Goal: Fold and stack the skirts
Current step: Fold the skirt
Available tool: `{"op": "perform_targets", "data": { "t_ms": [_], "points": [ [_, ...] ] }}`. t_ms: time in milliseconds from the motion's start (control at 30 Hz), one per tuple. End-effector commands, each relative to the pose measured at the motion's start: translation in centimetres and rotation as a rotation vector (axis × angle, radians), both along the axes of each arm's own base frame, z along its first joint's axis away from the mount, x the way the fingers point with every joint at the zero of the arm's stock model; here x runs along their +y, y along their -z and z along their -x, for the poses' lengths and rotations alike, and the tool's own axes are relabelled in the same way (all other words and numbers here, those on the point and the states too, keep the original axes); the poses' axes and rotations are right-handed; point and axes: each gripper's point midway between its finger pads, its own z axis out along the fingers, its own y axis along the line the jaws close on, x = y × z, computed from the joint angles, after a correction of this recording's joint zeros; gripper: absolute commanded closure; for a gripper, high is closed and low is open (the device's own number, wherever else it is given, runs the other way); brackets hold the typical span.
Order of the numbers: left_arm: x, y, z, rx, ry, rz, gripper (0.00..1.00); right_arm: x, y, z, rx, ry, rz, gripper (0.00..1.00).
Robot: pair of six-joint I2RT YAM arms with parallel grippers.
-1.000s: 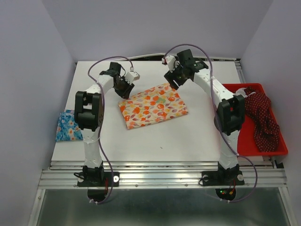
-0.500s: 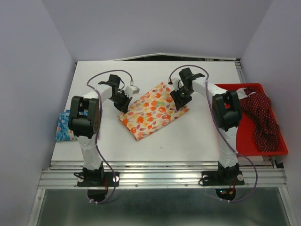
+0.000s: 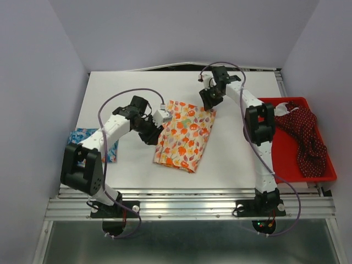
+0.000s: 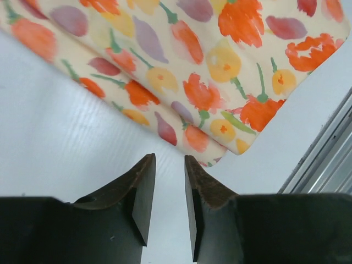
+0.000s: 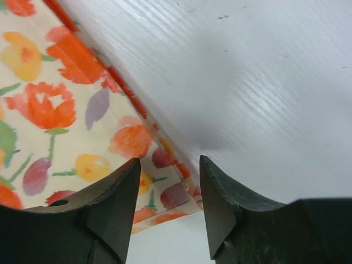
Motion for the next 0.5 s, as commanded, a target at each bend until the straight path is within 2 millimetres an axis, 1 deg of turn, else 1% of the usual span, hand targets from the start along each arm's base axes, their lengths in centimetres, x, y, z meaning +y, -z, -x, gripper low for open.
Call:
{"op": "perform_targets", "data": {
  "t_ms": [0, 33, 67, 100, 133, 167, 200, 233, 267, 300, 333, 367, 433, 467],
  "points": [
    [0.0, -4.8, -1.0, -0.173, -0.017, 0.067, 0.59, 2.3, -9.8, 1.1, -0.126, -0.046, -0.152, 0.46],
    [0.4, -4.7, -1.3, -0.2, -0.013, 0.037, 0.59, 3.3, -10.5, 2.5, -0.103, -0.06, -0.174, 0.46],
    [0.6, -4.1, -1.5, -0.193, -0.015, 0.017, 0.6, 4.4, -10.8, 4.4, -0.055, -0.092, -0.223, 0.48],
    [0.7, -3.6, -1.5, -0.172, -0.016, 0.005, 0.64, 5.2, -11.2, 6.0, -0.022, -0.105, -0.25, 0.5],
    [0.9, -3.0, -1.1, -0.134, -0.026, -0.005, 0.72, 6.2, -13.3, 7.5, -0.02, -0.094, -0.3, 0.53],
    [0.8, -2.2, -1.0, -0.076, -0.045, 0.02, 0.76, 8.3, -13.7, 9.6, 0.005, -0.13, -0.335, 0.54],
    [0.6, -1.9, -1.0, -0.031, -0.069, 0.053, 0.8, 8.9, -11.9, 12.0, 0.069, -0.132, -0.333, 0.54],
    [0.0, -1.5, -0.6, 0.079, -0.125, 0.136, 0.87, 11.3, -13.3, 13.9, 0.054, -0.15, -0.364, 0.54],
    [-0.8, -2.0, -0.1, 0.117, -0.129, 0.187, 0.89, 12.1, -13.1, 15.2, 0.072, -0.152, -0.374, 0.54],
    [-0.7, -1.1, -0.1, 0.194, -0.168, 0.214, 0.9, 13.0, -12.9, 16.4, 0.094, -0.158, -0.39, 0.55],
    [-1.4, -1.2, 0.1, 0.241, -0.175, 0.266, 0.94, 13.8, -12.2, 17.6, 0.144, -0.117, -0.421, 0.55],
    [-1.6, -0.1, 0.6, 0.314, -0.206, 0.273, 0.96, 14.9, -12.1, 18.8, 0.185, -0.126, -0.447, 0.56],
    [-1.9, 0.5, 0.6, 0.353, -0.216, 0.29, 0.98, 16.2, -11.5, 19.6, 0.234, -0.101, -0.483, 0.57],
    [-2.0, 0.9, 0.7, 0.371, -0.224, 0.296, 1.0, 16.4, -10.9, 19.9, 0.295, -0.047, -0.497, 0.57]
  ]
}}
